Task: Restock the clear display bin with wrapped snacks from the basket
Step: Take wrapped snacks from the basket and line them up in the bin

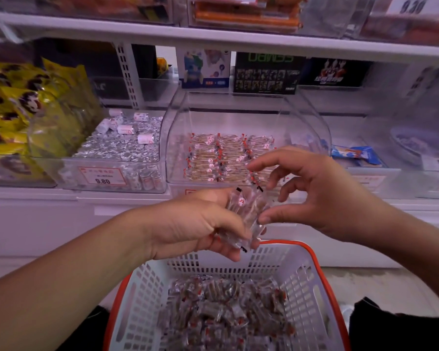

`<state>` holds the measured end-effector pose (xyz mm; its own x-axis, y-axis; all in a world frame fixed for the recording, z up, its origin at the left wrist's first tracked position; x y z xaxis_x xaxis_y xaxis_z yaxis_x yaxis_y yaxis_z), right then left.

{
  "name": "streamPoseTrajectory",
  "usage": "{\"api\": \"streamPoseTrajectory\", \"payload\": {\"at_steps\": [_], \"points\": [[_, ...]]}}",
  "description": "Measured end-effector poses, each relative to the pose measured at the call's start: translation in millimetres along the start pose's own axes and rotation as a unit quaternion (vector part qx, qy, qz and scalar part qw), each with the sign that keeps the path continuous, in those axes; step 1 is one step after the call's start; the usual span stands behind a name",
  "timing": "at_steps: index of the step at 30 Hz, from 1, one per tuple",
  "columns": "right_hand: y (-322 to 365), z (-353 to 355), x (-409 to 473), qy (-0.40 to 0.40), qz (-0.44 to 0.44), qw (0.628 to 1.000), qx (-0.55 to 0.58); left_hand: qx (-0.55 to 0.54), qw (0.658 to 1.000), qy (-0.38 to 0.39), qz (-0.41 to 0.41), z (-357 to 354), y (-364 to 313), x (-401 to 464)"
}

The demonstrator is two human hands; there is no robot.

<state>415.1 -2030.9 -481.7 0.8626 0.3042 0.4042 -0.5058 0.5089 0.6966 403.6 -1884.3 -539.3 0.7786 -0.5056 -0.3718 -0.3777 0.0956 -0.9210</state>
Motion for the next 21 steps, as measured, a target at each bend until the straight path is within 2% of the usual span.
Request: {"api": "streamPoseTrajectory", "payload": {"at_steps": [4,6,8,11,15,18,21], "points": [[-0.8,-13.4,-3.0,0.093,-0.025,0.994,0.051,0.078,0.995,-0.034,-0.048,0.6,-12.2,-3.0],[-0.2,-15.7,-3.0,0.111,-0.046,0.988,0.101,0.123,0.989,-0.041,-0.065,0.4,-20.3,-5.0],[4.8,-9.8,3.1,0.110,-0.039,0.988,0.100,0.158,0.982,-0.057,-0.088,1.0,-32.8,-5.7],[14.6,8.5,24.7,0.104,-0.006,0.994,0.043,0.123,0.979,-0.110,-0.123,6.8,-59.1,1.8],[8.2,39.9,65.3,0.057,-0.018,0.996,-0.061,0.042,0.966,-0.187,-0.174,17.8,-84.9,21.4],[-0.8,37.5,86.2,0.061,0.012,0.983,-0.174,0.033,0.956,-0.214,-0.198,23.7,-82.4,42.7],[-14.2,25.8,92.5,0.081,0.029,0.976,-0.201,0.052,0.950,-0.233,-0.200,31.8,-73.6,64.3]]}}
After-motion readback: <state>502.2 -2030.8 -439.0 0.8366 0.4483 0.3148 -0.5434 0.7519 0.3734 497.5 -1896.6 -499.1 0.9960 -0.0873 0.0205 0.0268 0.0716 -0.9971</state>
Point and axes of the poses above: each hand's wrist, its own x-axis towards the middle knuckle, its own z-axis out of the back of the hand, y = z × x, the point moved 6 cm from there along x, towards the middle knuckle, and after that the axes turned 12 degrees about -y, right-handed, at the moved point
